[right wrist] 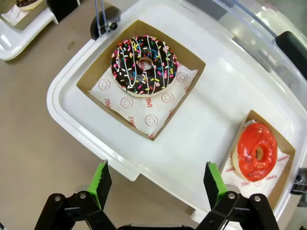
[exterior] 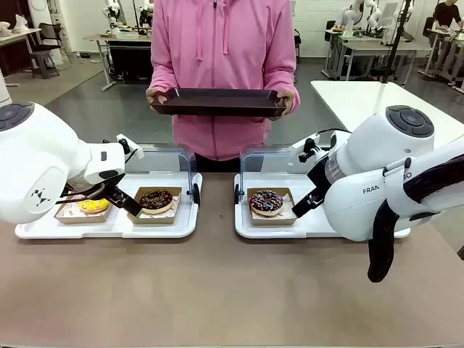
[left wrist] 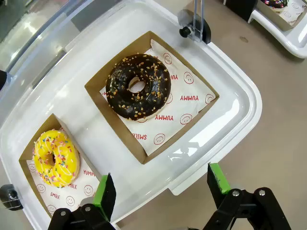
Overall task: Provide the desired donut to the person.
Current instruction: Pick up and lift the Paper togo box containing the Donut pointed at by the person.
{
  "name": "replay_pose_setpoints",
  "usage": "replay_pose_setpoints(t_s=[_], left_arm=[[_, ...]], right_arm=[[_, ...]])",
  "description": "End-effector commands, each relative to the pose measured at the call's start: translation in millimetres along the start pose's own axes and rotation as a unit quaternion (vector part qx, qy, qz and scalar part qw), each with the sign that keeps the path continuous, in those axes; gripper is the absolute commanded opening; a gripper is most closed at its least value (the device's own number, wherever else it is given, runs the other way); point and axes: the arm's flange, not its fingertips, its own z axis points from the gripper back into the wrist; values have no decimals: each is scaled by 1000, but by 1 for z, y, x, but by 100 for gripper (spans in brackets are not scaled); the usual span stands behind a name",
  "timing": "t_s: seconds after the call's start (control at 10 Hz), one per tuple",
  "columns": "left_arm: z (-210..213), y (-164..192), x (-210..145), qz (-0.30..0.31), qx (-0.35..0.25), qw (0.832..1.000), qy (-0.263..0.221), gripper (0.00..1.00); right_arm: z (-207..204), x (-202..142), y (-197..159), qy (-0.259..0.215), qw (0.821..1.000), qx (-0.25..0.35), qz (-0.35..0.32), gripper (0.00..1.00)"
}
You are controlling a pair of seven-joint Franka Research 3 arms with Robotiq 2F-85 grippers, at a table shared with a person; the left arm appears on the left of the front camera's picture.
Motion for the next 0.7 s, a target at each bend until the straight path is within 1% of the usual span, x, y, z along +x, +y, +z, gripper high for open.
replay_pose_setpoints(t_s=[0.0,0.6], left_arm=[[0,0,0,0,0,1000,0,100],[0,0,0,0,0,1000,0,100]], right_arm=[[0,0,0,0,1000,0,0,100],[0,0,0,0,1000,0,0,100]])
